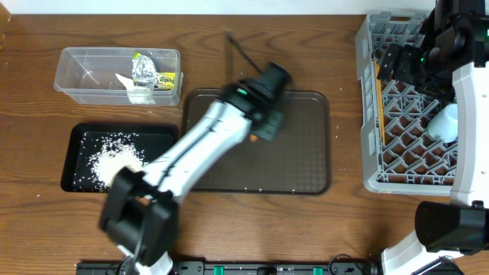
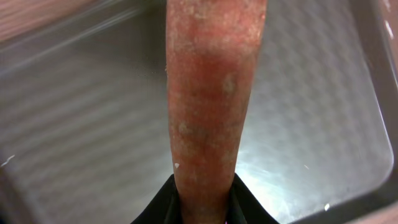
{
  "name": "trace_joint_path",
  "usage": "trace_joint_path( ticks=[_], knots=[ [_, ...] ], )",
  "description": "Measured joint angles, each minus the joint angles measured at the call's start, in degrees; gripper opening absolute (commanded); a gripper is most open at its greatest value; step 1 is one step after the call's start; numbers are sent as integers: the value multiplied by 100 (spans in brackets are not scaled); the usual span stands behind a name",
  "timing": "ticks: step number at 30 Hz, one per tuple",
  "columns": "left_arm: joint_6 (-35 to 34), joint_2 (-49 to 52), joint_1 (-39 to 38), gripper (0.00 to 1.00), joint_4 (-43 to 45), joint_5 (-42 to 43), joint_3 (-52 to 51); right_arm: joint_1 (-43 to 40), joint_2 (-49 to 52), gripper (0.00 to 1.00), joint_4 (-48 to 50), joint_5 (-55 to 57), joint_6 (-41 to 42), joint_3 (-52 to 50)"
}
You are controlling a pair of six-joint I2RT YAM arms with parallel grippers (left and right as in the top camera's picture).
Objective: Sort waste into correct bins and load items into the dishwasher rack
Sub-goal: 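Carry the carrot to the black rice tray and lower it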
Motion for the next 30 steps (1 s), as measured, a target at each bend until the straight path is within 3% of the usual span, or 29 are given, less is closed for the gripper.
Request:
trace_joint_path(
  ticks=[11, 17, 23, 30],
  knots=[
    [-1497, -514, 2798, 14, -1043, -11, 0, 0, 0, 99, -2, 0, 0, 0],
    [-2212, -514, 4105, 14, -1200, -28, -68, 0, 0, 99, -2, 0, 0, 0],
    [-3128, -514, 4863, 15, -1198, -28, -597, 0, 0, 99, -2, 0, 0, 0],
    [-3954, -514, 5219, 16, -514, -20, -1725, 0, 0, 99, -2, 0, 0, 0]
  ],
)
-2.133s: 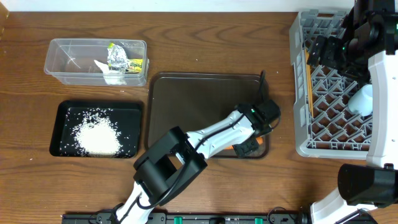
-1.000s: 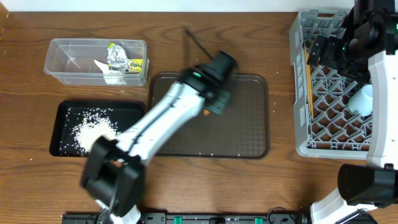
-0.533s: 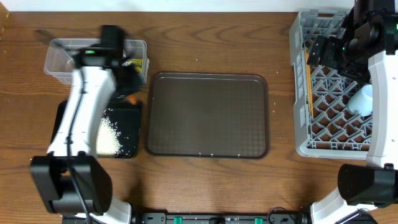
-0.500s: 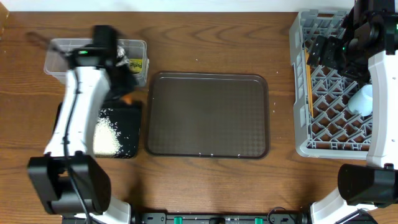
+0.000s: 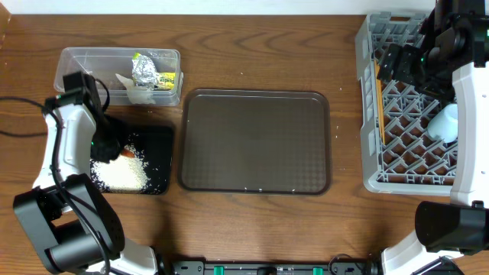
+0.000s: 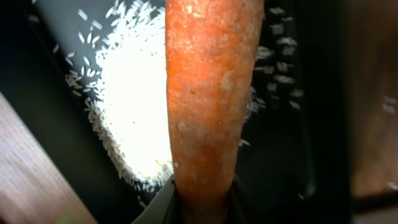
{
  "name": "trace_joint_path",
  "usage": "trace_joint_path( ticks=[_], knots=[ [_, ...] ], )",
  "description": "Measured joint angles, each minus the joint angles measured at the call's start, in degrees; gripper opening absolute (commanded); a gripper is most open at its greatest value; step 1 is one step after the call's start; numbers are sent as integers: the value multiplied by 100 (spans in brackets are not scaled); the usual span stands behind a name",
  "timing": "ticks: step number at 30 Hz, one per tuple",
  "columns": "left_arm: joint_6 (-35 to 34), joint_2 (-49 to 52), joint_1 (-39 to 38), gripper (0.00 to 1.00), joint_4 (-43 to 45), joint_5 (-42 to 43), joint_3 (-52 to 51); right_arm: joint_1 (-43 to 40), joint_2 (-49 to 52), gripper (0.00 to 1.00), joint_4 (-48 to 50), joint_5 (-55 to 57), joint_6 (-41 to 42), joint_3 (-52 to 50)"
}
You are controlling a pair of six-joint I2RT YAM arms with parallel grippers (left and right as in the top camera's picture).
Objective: Sort waste into correct bins and load items into the dishwasher rack
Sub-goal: 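Carry the carrot to the black rice tray and lower it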
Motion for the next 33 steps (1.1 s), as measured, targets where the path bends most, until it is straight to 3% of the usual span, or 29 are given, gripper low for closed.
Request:
trace_joint_path(
  ticks=[2, 6, 11, 23, 33],
  knots=[
    [-90, 0, 26, 17, 116, 0, -162, 0, 0, 99, 0, 2, 0, 0],
    [-168, 0, 28, 38, 179, 13, -234, 0, 0, 99, 0, 0, 0, 0],
    [-264, 0, 31, 47, 181, 90, -234, 0, 0, 99, 0, 2, 0, 0],
    [-267, -175, 31, 47, -114, 791, -234, 0, 0, 99, 0, 0, 0, 0],
    [146, -1864, 28, 50, -1569, 1198, -236, 0, 0, 99, 0, 0, 0, 0]
  ],
)
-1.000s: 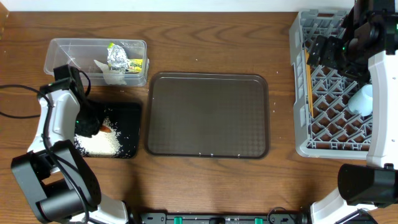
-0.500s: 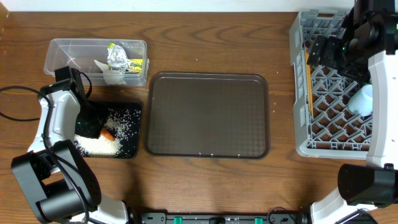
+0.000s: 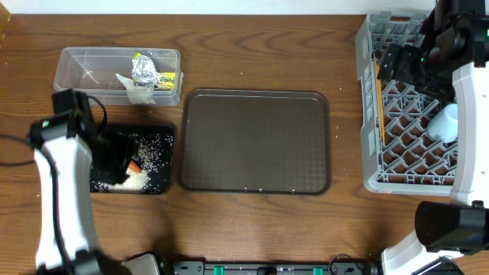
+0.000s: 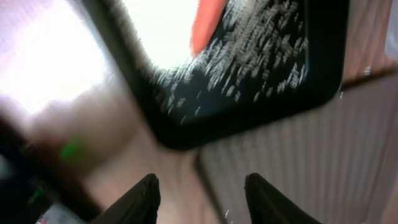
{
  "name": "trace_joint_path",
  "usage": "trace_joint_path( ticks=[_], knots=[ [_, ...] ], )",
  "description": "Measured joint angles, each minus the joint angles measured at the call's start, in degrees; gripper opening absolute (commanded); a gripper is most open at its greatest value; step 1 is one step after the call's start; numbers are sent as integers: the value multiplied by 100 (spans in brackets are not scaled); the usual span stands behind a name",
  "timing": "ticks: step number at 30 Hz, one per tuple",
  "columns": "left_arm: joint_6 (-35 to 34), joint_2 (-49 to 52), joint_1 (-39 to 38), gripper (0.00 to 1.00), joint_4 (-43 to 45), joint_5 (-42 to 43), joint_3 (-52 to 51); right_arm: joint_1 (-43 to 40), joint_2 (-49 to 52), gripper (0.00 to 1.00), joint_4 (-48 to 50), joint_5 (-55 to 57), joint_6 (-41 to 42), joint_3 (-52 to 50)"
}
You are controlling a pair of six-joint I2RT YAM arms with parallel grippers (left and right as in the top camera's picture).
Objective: Sort waste into correct bins and load items into the dishwasher rack
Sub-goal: 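Carry the carrot to the black rice tray and lower it, then open the left gripper to release the carrot onto the rice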
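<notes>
A carrot [image 3: 134, 165] lies on the rice in the black bin [image 3: 157, 182]; in the blurred left wrist view the carrot's [image 4: 208, 22] tip shows at the top. My left gripper [image 4: 200, 180] is open and empty, drawn back from the carrot over the bin's corner and the brown tray's edge. From overhead the left gripper [image 3: 114, 162] is over the black bin. My right gripper [image 3: 391, 64] hangs over the dishwasher rack [image 3: 369, 114]; its jaws are not readable.
A clear bin [image 3: 76, 76] at the back left holds foil and wrappers. The brown tray [image 3: 256, 141] lies in the middle. In the rack are a white cup [image 3: 443, 122] and a thin orange stick [image 3: 380, 92].
My left gripper has opened and let go of the carrot, which now lies on the rice in the black bin. The gripper has drawn back from it. The right arm is unmoved.
My left gripper first held the carrot over the brown tray. Then it held it low over the rice in the black bin. Now the carrot rests in that bin and the gripper is open. The right arm stayed over the rack throughout.
</notes>
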Motion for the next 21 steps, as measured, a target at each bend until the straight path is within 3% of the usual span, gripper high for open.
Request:
trace_joint_path(
  ticks=[4, 5, 6, 7, 12, 21],
  knots=[
    [85, -715, 0, 53, -833, -33, -2, 0, 0, 99, 0, 0, 0, 0],
    [107, -898, 0, 77, -1073, -50, -2, 0, 0, 99, 0, 2, 0, 0],
    [151, -1016, 2, 89, -1261, -66, -2, 0, 0, 99, 0, 0, 0, 0],
    [160, -1169, 0, 94, -1458, -87, -2, 0, 0, 99, 0, 0, 0, 0],
    [179, -1720, 0, 98, -2122, -142, -4, 0, 0, 99, 0, 2, 0, 0],
    [190, -1906, 2, 98, -2155, -173, -4, 0, 0, 99, 0, 0, 0, 0]
  ],
)
